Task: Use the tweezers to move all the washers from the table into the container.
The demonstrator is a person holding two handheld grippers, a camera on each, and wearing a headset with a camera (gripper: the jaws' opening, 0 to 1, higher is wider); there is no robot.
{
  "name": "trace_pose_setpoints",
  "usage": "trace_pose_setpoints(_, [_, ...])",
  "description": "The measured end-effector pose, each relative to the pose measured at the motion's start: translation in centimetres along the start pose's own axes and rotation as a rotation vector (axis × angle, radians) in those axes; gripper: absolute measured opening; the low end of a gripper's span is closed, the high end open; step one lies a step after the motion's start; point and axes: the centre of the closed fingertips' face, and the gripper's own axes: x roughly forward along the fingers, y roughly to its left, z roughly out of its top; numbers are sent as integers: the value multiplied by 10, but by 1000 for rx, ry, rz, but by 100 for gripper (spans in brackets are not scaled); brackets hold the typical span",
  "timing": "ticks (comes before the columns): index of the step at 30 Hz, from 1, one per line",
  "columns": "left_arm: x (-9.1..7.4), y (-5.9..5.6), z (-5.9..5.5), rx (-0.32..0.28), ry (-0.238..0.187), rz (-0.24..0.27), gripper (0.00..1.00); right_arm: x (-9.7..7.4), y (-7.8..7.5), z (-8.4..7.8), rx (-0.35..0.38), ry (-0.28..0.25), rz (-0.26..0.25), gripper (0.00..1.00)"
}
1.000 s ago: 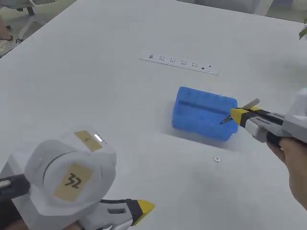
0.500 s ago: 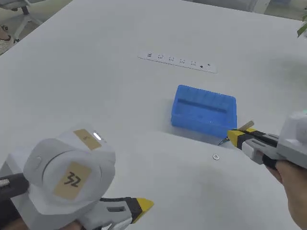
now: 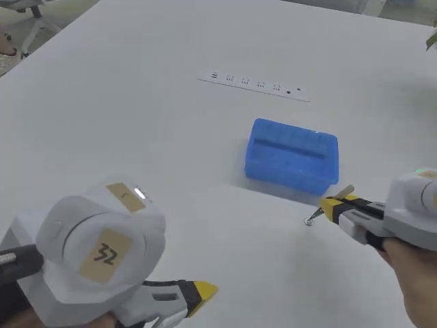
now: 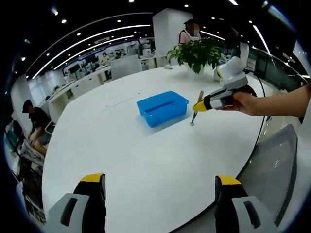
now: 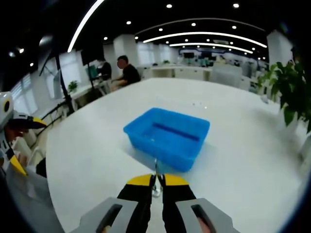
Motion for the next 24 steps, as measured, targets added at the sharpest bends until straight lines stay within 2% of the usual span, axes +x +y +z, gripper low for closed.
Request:
trace_pose_setpoints(11, [0, -1, 0, 2, -1, -1, 95, -1, 7, -4, -109, 10, -11, 3])
trace_pose_setpoints(17, [0, -3, 2, 7, -7, -4, 95, -1, 4, -5, -125, 20, -19, 2])
trace_pose_setpoints(24, [-2, 0, 5, 16, -12, 2, 95, 0, 2, -3, -110, 42, -1, 2])
